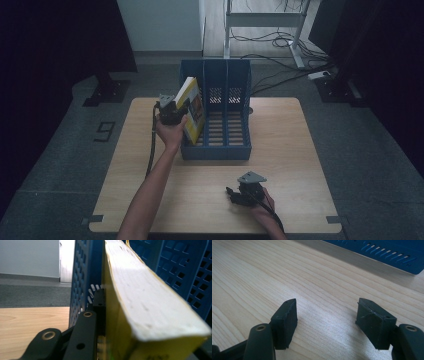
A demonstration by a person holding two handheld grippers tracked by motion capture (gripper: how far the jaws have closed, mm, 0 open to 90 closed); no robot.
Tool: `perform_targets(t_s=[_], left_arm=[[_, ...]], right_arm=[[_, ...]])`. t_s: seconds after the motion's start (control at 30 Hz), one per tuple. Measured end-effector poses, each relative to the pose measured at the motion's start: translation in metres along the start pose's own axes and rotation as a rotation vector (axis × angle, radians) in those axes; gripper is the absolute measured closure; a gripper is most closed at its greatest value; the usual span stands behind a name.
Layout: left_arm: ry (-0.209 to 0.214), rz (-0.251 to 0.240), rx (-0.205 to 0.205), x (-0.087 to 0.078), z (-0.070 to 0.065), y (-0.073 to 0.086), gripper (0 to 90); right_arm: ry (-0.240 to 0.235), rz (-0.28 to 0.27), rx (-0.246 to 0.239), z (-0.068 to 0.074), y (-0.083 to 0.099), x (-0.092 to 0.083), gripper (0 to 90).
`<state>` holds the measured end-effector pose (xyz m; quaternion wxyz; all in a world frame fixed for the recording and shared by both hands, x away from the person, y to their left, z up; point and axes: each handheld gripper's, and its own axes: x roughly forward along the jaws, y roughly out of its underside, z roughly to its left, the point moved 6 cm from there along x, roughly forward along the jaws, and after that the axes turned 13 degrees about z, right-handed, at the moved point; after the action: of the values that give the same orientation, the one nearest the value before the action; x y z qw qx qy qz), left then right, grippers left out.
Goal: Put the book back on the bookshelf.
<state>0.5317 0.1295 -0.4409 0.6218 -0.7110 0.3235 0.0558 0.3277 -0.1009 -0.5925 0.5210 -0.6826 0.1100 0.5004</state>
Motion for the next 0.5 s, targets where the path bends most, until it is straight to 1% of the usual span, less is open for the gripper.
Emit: perform_targets(t_s=[0.07,0.2,0.23,0.37,0.5], left_arm=[[-0.006,-0.004,-0.009,-0.002,0.0031,0.0016,75.3],[-0.012,-0.006,-0.008,-0.0032,0.0053,0.0032,75.3],[-0.019,0.008,-0.002,-0.0019,0.0055,0.0055,75.3],[-0.009,0.006,-0.012,-0.0004,0.0054,0.0096,75.3],[-0.01,0.004,-0.012,-0.0006,0.005,0.0106,75.2]], right_arm=[[0.001,0.0,-0.001,0.0002,0.0001,0.0,32.2],[0.002,0.0,-0.001,0.0002,0.0001,0.0,32.2],[0.001,0.0,-0.001,0.0002,0.0001,0.0,32.2],[0.002,0.0,-0.001,0.0002,0.0001,0.0,32.2],[0.001,0.001,0.001,0.0004,0.0001,-0.0001,32.2]])
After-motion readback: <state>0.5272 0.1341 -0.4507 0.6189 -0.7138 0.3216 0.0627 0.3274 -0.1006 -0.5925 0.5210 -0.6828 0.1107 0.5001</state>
